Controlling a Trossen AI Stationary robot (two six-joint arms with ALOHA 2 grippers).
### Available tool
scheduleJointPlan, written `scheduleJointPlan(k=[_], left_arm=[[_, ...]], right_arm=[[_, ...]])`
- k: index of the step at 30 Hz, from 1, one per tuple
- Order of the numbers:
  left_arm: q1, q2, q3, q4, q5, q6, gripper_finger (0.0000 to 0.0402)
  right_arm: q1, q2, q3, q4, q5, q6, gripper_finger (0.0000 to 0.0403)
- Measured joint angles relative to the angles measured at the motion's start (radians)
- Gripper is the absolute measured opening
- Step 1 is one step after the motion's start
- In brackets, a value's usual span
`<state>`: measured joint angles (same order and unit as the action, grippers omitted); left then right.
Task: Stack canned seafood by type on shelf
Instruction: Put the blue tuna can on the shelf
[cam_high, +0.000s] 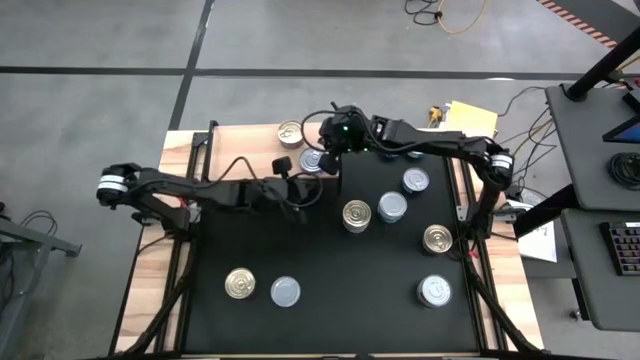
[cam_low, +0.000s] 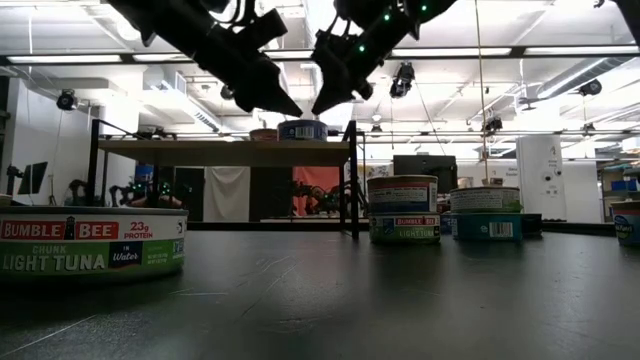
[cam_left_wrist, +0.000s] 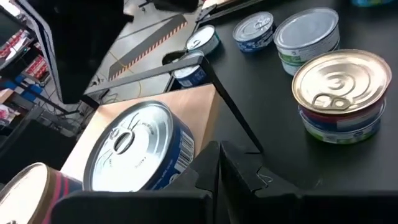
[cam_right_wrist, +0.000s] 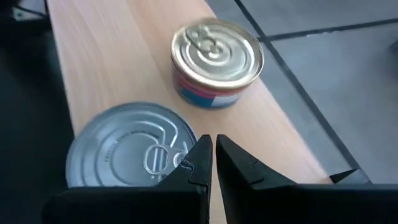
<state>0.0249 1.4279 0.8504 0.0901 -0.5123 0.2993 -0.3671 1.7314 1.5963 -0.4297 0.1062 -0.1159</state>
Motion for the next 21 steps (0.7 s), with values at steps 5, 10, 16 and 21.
scheduleJointPlan(k=[5,10,16,21], left_arm=[[0.011,0.009,0.001,0.001,-0.001,0.001,0.0],[0.027,0.009,0.0,0.0,-0.002,-0.004,0.0],[0.039,0.009,0.0,-0.001,-0.003,-0.005,0.0],[0.049,0.009,-0.001,-0.003,-0.013,-0.005,0.0]], right_arm=[[-0.007,0.017,0.0,0.002,0.001,0.007,0.0013],[-0.012,0.018,0.0,-0.001,0.002,0.013,0.0013],[-0.01,0.02,0.0,-0.026,0.001,0.028,0.0013],[0.002,0.023,-0.002,-0.079,-0.001,0.047,0.0013]])
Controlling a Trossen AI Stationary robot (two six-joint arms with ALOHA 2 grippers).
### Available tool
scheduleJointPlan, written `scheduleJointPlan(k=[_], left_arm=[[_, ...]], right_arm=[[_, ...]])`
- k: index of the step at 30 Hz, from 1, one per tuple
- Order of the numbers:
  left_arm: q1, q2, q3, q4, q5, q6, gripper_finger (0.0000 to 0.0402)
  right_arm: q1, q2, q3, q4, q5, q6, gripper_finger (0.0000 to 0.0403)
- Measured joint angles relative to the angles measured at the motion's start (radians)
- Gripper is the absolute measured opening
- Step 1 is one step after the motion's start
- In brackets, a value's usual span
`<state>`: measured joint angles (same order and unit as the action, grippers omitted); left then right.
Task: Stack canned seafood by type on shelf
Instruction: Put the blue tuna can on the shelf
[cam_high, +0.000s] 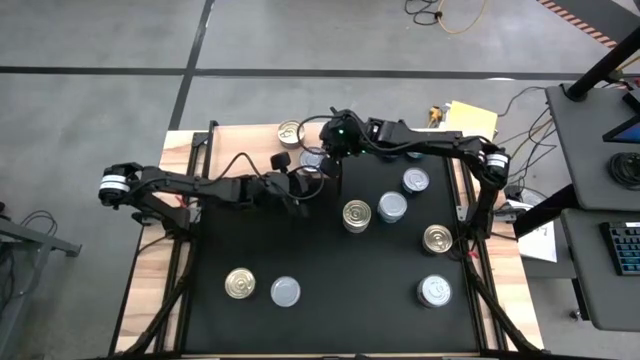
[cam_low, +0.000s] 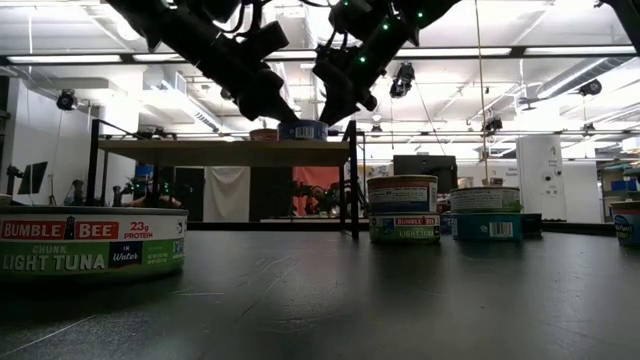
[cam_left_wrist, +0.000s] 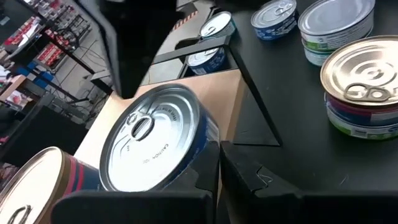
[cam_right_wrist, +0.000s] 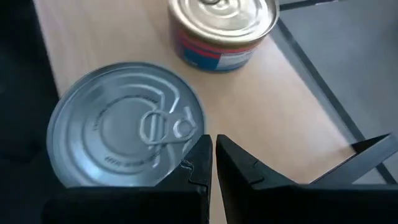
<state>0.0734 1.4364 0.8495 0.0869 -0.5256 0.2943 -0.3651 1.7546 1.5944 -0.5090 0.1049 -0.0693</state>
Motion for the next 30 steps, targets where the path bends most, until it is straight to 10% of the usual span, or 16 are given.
scheduleJointPlan(k=[30], left_arm=[[0.034,0.0,-0.001,-0.033,-0.113,-0.001,0.0]], right_arm=[[0.045,-0.007,0.001,-0.095,0.005,0.063,0.0013]])
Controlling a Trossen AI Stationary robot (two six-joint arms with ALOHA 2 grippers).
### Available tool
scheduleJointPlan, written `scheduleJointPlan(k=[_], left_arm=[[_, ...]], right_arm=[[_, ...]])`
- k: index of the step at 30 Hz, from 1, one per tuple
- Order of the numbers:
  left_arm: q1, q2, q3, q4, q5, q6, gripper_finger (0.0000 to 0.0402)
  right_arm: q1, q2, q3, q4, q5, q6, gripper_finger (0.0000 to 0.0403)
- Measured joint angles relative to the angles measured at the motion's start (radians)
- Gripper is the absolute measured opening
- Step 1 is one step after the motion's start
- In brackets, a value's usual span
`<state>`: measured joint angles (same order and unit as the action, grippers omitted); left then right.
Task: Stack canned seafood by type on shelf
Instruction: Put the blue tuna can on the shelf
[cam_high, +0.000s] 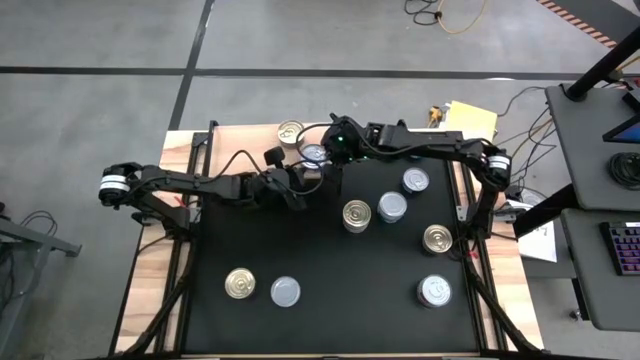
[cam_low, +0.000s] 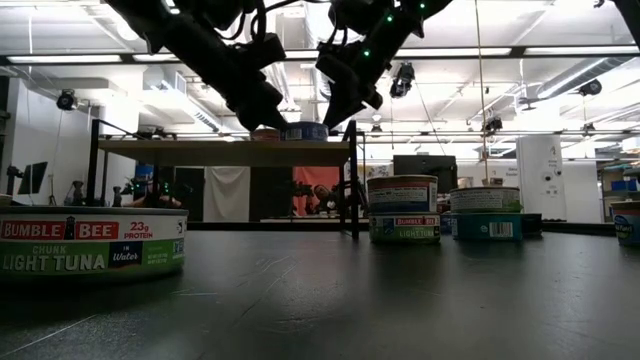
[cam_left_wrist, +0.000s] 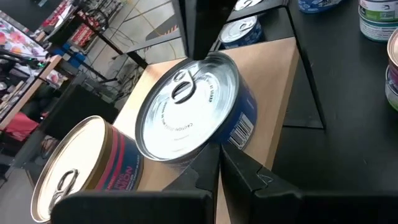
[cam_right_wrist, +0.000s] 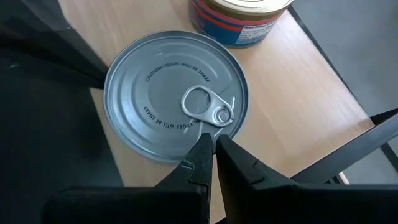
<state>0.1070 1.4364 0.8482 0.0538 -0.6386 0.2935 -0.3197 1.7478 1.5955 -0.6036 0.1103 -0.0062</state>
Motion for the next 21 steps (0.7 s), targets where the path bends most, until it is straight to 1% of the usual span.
scheduleJointPlan(k=[17,21], left_arm=[[0.001,0.0,0.0,0.002,-0.018,-0.019,0.0],[0.0,0.0,0.0,0.003,-0.06,-0.025,0.0]], right_arm=[[0.044,-0.006,0.0,-0.038,-0.006,0.039,0.0013],[0.053,-0.006,0.0,-0.037,-0.013,0.041,0.0013]])
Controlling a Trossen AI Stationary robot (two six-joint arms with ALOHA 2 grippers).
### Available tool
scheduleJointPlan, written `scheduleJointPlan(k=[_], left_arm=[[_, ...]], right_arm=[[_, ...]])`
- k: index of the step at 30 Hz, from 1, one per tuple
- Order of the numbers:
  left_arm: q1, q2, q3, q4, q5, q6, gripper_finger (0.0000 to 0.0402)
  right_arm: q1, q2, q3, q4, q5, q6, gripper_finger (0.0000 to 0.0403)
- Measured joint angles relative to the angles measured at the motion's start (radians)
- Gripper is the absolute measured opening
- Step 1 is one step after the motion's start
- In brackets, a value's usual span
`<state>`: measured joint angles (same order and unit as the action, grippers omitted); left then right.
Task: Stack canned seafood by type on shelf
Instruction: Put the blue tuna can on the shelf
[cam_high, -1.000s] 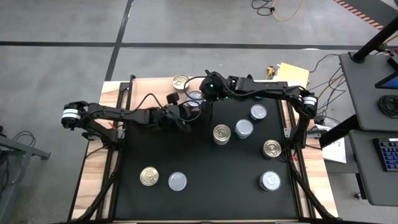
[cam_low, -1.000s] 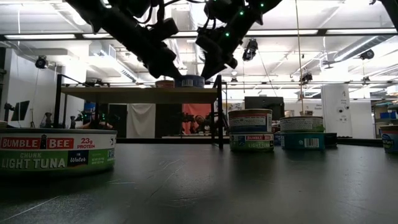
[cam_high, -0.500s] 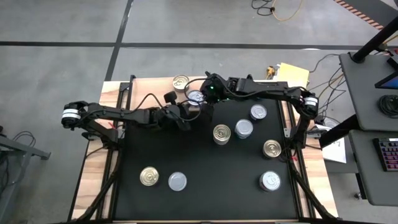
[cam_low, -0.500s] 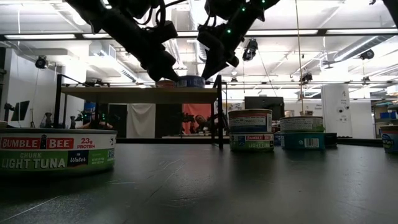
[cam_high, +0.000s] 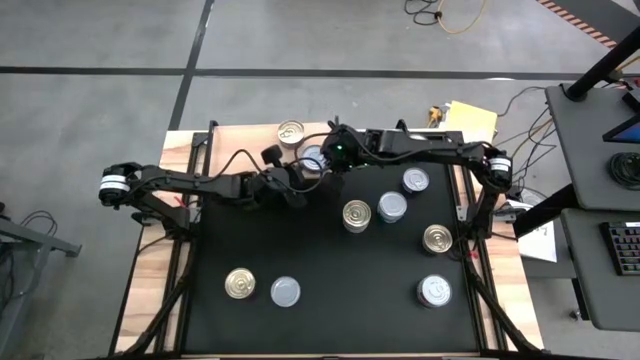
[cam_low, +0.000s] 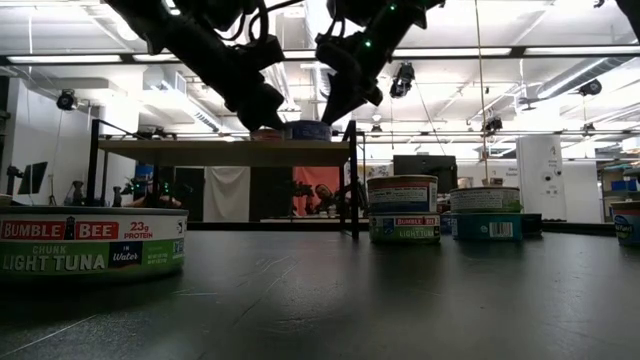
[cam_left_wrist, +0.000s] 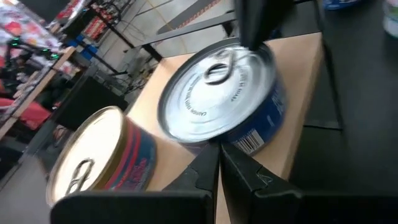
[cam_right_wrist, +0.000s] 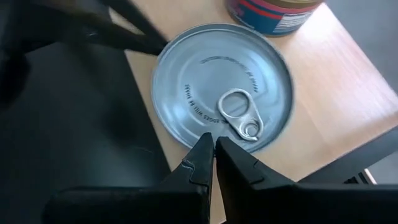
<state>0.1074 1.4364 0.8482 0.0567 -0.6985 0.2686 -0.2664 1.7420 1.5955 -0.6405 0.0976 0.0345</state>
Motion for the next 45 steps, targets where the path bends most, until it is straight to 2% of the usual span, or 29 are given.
scheduleJointPlan(k=[33,45], left_arm=[[0.0,-0.008,0.0,-0.046,-0.009,-0.026,0.0],[-0.001,-0.008,0.0,-0.056,-0.006,-0.045,0.0009]], right_arm=[[0.006,0.002,0.004,0.049,0.008,0.019,0.0013],[0.005,0.002,0.004,0.055,0.06,0.018,0.0013]])
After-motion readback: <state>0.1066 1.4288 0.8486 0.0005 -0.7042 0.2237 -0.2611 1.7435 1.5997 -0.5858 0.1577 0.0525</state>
